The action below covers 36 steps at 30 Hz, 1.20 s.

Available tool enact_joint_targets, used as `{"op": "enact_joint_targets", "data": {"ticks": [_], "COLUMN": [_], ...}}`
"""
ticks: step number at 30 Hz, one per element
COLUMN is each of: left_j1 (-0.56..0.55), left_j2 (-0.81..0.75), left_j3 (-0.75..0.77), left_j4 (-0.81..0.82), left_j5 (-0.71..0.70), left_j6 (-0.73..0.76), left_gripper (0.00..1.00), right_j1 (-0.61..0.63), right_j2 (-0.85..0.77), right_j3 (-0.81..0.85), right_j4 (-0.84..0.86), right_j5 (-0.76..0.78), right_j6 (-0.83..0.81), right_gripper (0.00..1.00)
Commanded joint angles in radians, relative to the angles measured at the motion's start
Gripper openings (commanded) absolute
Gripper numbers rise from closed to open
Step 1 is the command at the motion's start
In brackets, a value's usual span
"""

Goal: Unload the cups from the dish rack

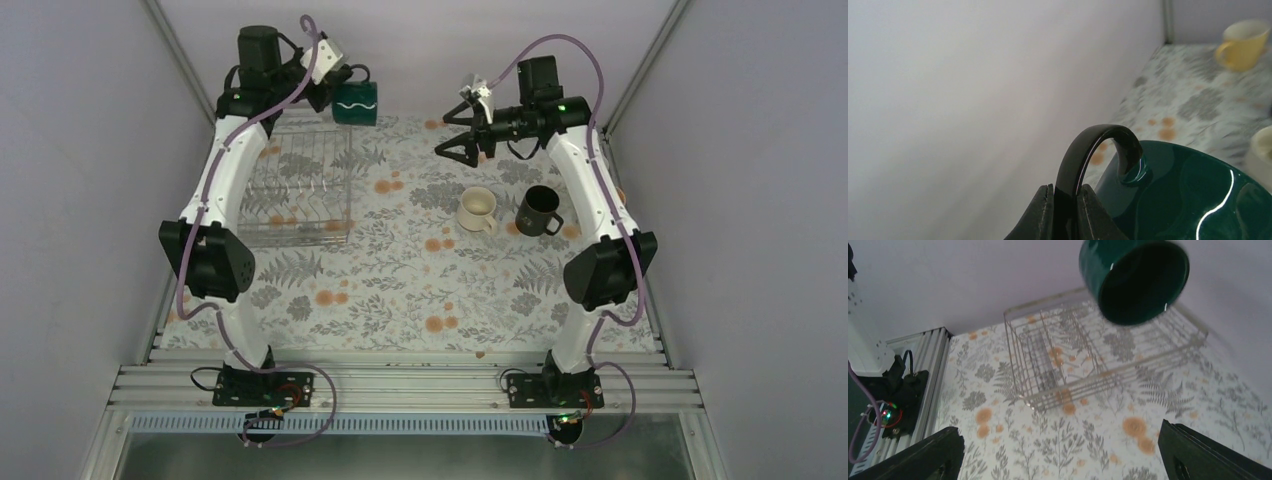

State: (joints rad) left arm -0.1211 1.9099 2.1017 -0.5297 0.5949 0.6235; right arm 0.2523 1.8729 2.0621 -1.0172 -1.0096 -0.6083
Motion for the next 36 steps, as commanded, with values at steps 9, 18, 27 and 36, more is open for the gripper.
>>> {"op": "enact_joint_targets", "data": {"ticks": [9,18,27,36], "left_j1": [-0.096,-0.145,-0.192,-0.200], "left_j2": [-0.118,-0.070,-0.061,-0.055], "left_j3": [-0.175,-0.142,-0.122,-0.131], "left_j4": [0.349,0.351,0.334,0.313], "left_j5": [0.251,0.237,0.250,0.244], "left_j6": [-0.242,-0.253,-0.246,-0.224], "left_gripper": [0.02,0.02,0.02,0.03], "right_j1": [0.059,0.099,0.134,0.157], "right_j2": [0.055,0.066,0.129,0.119], "right_j3": [0.003,0.003,0.069,0.087], "right_j4": [0.216,0.246,0.237,0.246], "right_j5": [-0.131,-0.123,-0.018,0.072], "right_j6": [0.123,0.150,0.129,0.128], "right_gripper": [1.00,1.00,0.94,0.38]}}
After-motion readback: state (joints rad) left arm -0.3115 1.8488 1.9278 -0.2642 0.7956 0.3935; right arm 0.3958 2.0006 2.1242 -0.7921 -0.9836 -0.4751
